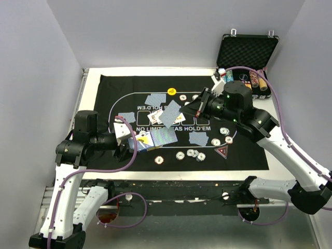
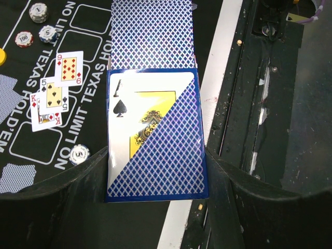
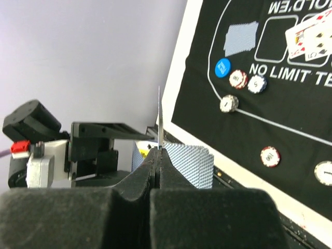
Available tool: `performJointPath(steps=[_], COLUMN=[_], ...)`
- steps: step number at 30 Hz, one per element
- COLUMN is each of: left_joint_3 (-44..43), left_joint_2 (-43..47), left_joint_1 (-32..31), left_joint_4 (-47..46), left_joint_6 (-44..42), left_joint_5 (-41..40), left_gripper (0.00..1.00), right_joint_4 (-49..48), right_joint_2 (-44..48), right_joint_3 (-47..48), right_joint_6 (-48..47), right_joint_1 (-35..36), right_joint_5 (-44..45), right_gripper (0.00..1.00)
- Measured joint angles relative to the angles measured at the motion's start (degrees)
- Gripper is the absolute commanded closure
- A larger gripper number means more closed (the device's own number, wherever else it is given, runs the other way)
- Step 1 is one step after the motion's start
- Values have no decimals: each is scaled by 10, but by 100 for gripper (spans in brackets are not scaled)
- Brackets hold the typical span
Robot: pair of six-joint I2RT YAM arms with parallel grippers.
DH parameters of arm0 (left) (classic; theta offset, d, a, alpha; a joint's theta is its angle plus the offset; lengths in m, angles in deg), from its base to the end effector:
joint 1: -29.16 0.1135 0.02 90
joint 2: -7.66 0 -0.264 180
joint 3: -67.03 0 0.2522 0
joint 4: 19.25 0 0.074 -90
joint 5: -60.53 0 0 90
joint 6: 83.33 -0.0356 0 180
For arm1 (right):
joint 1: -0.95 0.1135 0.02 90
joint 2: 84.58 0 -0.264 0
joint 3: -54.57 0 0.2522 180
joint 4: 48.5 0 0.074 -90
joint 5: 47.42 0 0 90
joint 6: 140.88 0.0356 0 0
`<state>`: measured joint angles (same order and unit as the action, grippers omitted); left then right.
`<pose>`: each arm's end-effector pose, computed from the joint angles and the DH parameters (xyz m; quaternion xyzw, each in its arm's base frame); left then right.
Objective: Distribute texas hold em gaming equipment
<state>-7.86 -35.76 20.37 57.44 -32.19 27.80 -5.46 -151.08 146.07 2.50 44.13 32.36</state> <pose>0.1032 -0.0463 0.3604 0.4948 0.6686 -0.3412 0.4378 0.1758 0.1736 0.4284 0.0195 0.8075 0.4847 0.3356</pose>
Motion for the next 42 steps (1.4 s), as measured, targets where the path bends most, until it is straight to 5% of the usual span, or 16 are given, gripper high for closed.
performJointPath(steps=[12,19,42], left_joint_3=[0,0,0], left_joint_2=[1,1,3], left_joint_1=[0,0,0], left_joint_4=[0,0,0], left_joint_6=[0,0,0], left_joint_5=[0,0,0], left_gripper=[80,80,80], right_joint_4=[-29,-107,-202], right_joint_2=[-46,-107,-365], right_joint_3=[-3,-88,-146], right_joint_6=[1,3,-34], right_joint_1=[-161,-251,-287], right_joint_5=[-78,-120,-70], right_gripper=[99,99,99])
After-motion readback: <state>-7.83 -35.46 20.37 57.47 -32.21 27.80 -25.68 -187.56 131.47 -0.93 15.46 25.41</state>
